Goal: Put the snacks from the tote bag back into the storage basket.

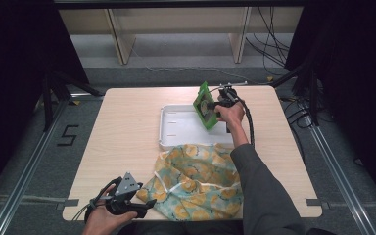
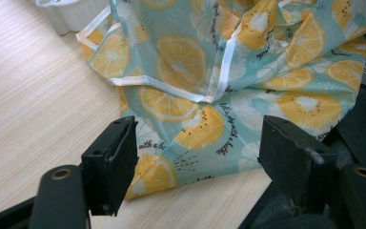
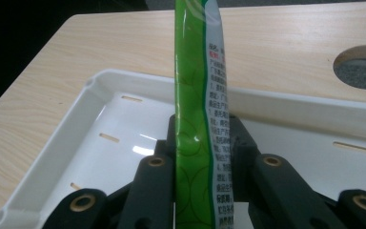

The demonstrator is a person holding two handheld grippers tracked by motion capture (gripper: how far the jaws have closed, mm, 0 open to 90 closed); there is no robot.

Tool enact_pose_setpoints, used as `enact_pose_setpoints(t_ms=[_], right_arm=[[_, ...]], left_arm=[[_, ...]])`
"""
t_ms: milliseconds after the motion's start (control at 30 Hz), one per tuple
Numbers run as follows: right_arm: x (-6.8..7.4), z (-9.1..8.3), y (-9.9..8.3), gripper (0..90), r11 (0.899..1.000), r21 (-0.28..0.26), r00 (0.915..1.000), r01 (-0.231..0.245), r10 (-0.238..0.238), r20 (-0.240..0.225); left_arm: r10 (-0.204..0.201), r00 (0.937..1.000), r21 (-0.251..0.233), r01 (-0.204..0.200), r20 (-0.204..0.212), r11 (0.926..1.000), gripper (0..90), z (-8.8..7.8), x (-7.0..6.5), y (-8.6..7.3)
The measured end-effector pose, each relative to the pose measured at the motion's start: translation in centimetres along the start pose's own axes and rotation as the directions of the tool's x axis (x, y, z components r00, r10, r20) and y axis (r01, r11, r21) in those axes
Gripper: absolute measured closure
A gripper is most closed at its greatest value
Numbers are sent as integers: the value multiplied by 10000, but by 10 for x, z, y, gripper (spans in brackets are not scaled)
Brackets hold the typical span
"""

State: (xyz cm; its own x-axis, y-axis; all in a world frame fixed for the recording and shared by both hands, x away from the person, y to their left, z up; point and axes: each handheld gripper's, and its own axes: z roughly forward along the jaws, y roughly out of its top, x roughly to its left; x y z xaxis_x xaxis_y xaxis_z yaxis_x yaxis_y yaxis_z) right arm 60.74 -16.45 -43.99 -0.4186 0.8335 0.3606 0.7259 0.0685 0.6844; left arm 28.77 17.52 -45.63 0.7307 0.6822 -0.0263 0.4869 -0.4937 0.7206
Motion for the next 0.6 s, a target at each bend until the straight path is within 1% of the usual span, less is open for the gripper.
enact_pose_setpoints(t_ms=[33, 67, 100, 133, 167, 200, 233, 267, 300, 333, 367, 400, 433, 467, 500, 533, 567, 600], right_arm=[[0, 1, -1, 765, 9999, 82, 9999, -143, 143, 71], [-1, 2, -1, 763, 10000, -13, 10000, -36, 36, 79], [-3, 3, -1, 761, 9999, -28, 9998, 101, -101, 166], [-2, 4, -2, 759, 9998, 127, 9998, -177, 175, 128], [-4, 5, -2, 757, 9998, 130, 9997, -147, 145, 198], [-3, 6, -2, 756, 9999, 51, 9997, -124, 123, 214], [-5, 6, -3, 756, 10000, 64, 9996, -36, 34, 273], [-6, 7, -3, 753, 10000, 8, 9996, -35, 34, 264], [-6, 7, -3, 747, 10000, 18, 9998, -85, 84, 167], [-7, 8, -3, 739, 9997, -11, 9996, -228, 228, 183], [-4, 8, -4, 731, 9973, 124, 9972, -719, 716, 221], [-6, 7, -3, 720, 9990, 197, 9983, -390, 381, 448], [-10, 10, -4, 716, 9999, -134, 9987, 9, -2, 507], [-11, 9, -4, 712, 10000, -9, 9986, 59, -59, 530], [-11, 8, -3, 708, 9998, 72, 9986, -158, 154, 512], [-12, 8, -4, 701, 10000, 50, 9984, 27, -30, 569], [-13, 9, -4, 696, 9999, 117, 9987, 90, -96, 505], [-13, 8, -3, 693, 9999, 132, 9985, 108, -115, 535]], left_arm=[[-134, 9999, -59, 133, -24, 9999, 287, 0, -1, 0], [-90, 10000, -54, 90, -31, 9999, 286, 0, -1, 0], [82, 10000, 17, -82, -10, 10000, 287, 0, 0, 0], [83, 10000, 32, -83, -21, 10000, 286, 0, 0, 0], [-77, 9999, 31, 77, 66, 10000, 287, 1, -1, 0], [-101, 9999, -8, 101, 17, 9999, 286, 1, -1, 0], [127, 9999, 38, -127, 21, 9999, 287, 1, -1, 1], [3, 10000, 70, -3, -13, 10000, 287, 1, -2, 0], [35, 10000, 46, -35, 21, 10000, 287, 1, -2, 0], [255, 9997, 139, -255, 35, 9996, 287, 1, -1, 0], [175, 9998, 55, -175, 53, 9998, 287, 1, -2, 0], [221, 9997, 59, -221, 61, 9997, 287, 1, -2, 0], [250, 9997, 90, -251, 69, 9996, 287, 1, -2, 0], [278, 9996, 120, -279, 70, 9995, 287, 1, -2, 0], [271, 9996, 126, -272, 68, 9996, 287, 1, -2, 0], [247, 9997, 102, -248, 64, 9996, 288, 1, -2, 0], [254, 9997, 100, -255, 52, 9996, 288, 1, -2, 0], [7, 9999, 96, -8, 107, 10000, 288, 2, -3, 0]])
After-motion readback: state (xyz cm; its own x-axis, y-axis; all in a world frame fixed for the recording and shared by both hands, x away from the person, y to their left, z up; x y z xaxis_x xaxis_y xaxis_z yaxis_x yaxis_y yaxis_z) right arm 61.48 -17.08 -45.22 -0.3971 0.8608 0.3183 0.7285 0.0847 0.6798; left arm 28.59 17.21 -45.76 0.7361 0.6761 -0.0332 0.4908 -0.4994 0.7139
